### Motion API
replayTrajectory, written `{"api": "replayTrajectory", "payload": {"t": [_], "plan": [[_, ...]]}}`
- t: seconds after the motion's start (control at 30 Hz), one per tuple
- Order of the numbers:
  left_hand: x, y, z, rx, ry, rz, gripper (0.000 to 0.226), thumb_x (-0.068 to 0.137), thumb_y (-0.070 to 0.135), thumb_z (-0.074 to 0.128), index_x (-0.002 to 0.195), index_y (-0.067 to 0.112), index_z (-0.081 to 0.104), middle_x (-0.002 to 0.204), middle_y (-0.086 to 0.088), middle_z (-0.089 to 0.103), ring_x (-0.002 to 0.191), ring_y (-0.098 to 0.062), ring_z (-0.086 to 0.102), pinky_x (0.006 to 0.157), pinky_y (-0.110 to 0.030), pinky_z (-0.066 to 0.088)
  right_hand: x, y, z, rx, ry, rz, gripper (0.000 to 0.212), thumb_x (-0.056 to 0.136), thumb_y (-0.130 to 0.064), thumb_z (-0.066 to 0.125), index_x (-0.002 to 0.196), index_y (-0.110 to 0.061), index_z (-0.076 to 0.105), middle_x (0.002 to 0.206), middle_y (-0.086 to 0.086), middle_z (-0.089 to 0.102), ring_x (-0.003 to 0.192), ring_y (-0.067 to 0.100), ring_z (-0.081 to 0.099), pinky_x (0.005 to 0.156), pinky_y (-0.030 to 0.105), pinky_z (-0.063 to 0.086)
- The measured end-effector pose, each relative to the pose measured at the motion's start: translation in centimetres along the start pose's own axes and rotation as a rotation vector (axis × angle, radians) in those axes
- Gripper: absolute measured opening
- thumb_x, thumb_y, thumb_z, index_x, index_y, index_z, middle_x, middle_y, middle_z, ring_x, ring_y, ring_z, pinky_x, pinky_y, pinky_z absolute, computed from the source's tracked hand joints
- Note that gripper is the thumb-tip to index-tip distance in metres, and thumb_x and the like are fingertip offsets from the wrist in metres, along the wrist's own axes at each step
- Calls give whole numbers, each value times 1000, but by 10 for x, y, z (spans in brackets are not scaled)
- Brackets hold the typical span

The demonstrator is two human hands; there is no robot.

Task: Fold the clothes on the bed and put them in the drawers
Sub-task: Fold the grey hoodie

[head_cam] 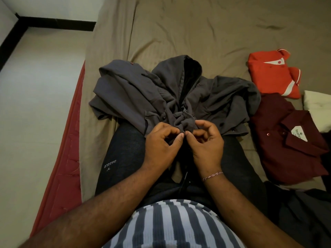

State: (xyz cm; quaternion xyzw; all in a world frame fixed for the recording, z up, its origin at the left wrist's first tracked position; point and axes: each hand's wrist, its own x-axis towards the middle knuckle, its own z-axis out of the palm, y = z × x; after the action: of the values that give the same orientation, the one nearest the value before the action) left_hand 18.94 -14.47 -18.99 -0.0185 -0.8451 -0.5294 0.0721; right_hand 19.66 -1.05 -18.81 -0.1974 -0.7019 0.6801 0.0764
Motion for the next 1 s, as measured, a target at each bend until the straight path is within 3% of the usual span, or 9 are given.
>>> {"api": "replayTrajectory", "payload": {"t": [0.17,0.33,0.6,0.77,0.87,1.0], "plan": [[-1,0,0,18,-5,3,6,89,12,80,93,14,77,94,7,65,89,-5,64,74,-10,50,-2,0,-1,40,-27,-3,38,87,1,77,114,-23,65,84,3,77,83,17,76,80,29,62],[0,-1,1,66,-7,20,5,89,14,80,94,14,77,90,8,66,84,-4,64,73,-10,49,-3,1,-3,80,-46,10,37,89,7,73,113,-20,64,83,7,76,84,25,77,83,40,64],[1,-2,2,121,9,4,3,89,15,79,91,16,78,86,10,66,80,-2,62,71,-7,45,-11,2,1,-22,-22,-52,34,86,1,78,107,-22,66,82,7,77,82,20,77,81,42,64],[1,-3,3,108,6,5,5,87,14,80,89,16,77,85,10,64,78,-3,62,69,-8,46,-10,4,0,13,-2,-35,36,87,2,77,110,-22,65,84,10,76,84,27,76,84,49,63],[1,-5,3,103,9,8,5,87,15,81,88,17,76,84,10,64,76,-4,63,68,-9,46,-9,5,0,-6,-6,-42,37,87,1,77,114,-22,64,86,6,76,86,22,77,85,45,63],[1,-8,2,96,-19,12,4,88,15,80,89,16,76,84,9,64,75,-6,62,66,-10,47,-8,5,-1,-52,-28,-79,40,88,1,76,113,-28,64,89,-1,77,86,12,76,80,27,62]]}}
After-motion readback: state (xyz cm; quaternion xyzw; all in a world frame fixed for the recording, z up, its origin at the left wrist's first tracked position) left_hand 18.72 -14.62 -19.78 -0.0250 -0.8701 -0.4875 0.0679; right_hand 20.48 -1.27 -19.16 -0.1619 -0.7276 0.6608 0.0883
